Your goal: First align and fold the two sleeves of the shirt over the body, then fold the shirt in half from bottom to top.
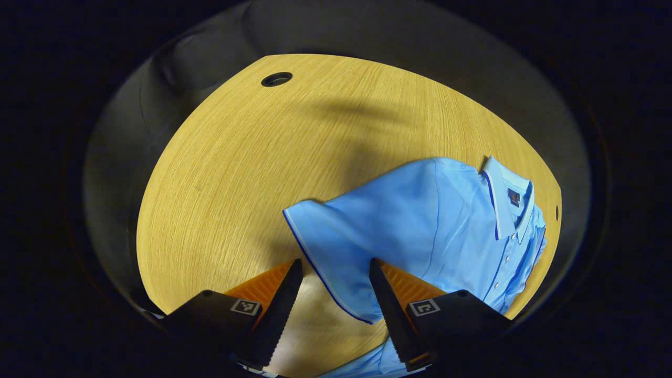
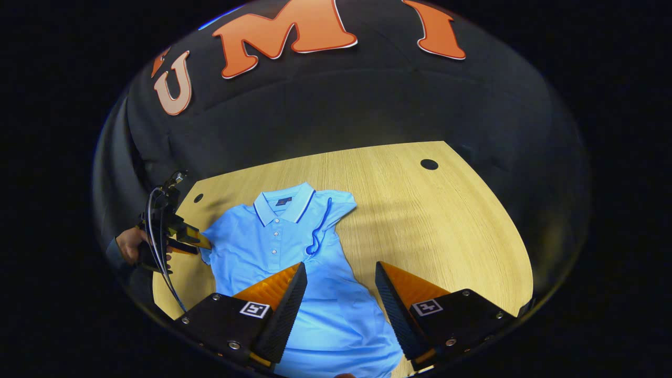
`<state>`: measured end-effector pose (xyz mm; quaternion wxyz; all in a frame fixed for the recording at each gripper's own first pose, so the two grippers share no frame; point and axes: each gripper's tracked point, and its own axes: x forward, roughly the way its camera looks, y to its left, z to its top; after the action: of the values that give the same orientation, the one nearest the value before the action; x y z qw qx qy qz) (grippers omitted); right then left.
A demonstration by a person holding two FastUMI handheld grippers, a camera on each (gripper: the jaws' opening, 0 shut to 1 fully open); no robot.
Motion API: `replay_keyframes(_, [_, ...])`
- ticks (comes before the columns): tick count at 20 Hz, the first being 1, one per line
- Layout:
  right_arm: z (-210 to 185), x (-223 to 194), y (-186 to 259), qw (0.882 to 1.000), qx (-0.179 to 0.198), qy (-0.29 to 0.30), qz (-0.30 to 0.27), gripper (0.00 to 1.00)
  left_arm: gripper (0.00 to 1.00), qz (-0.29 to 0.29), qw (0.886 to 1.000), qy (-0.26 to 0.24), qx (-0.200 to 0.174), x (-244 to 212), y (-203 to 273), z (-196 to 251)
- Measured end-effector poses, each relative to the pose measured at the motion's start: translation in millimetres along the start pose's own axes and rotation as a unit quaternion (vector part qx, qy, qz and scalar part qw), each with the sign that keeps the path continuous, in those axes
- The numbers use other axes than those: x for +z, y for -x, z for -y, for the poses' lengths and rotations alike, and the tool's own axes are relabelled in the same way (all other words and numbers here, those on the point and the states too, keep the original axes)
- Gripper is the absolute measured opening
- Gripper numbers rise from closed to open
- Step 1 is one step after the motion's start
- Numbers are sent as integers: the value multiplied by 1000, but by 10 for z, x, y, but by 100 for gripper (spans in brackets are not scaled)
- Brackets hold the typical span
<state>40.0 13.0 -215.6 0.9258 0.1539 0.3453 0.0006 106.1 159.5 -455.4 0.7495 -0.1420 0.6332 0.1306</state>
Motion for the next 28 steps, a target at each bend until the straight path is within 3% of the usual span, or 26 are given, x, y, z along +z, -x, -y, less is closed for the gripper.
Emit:
replay_keyframes(1, [39, -14, 32, 1000, -2, -5, 2, 83, 81, -1, 1000, -8, -3, -15, -1, 63])
replay_keyframes(5, [208, -102, 126, 1000, -8, -26, 7, 83, 15, 13, 999, -36, -19, 25, 16, 284])
replay_keyframes(6, [260, -144, 151, 999, -12, -31, 5, 83, 12, 17, 998, -42, -36, 44, 44, 381])
replay_keyframes(12, [440, -418, 240, 998, -16, -58, -8, 83, 9, 95, 984, -118, -91, 323, 376, 1025])
replay_keyframes(22, [662, -766, 373, 996, -30, -82, -24, 92, 9, 104, 965, -196, -137, 209, 487, 1901])
replay_keyframes(24, [701, -847, 410, 995, -32, -85, -30, 93, 10, 94, 961, -204, -160, 104, 493, 2107])
replay_keyframes(27, [725, -951, 428, 995, -28, -87, -39, 94, 23, 97, 953, -213, -194, 10, 557, 2328])
replay_keyframes(28, [740, -993, 444, 995, -26, -84, -42, 94, 36, 102, 951, -215, -199, -12, 630, 2357])
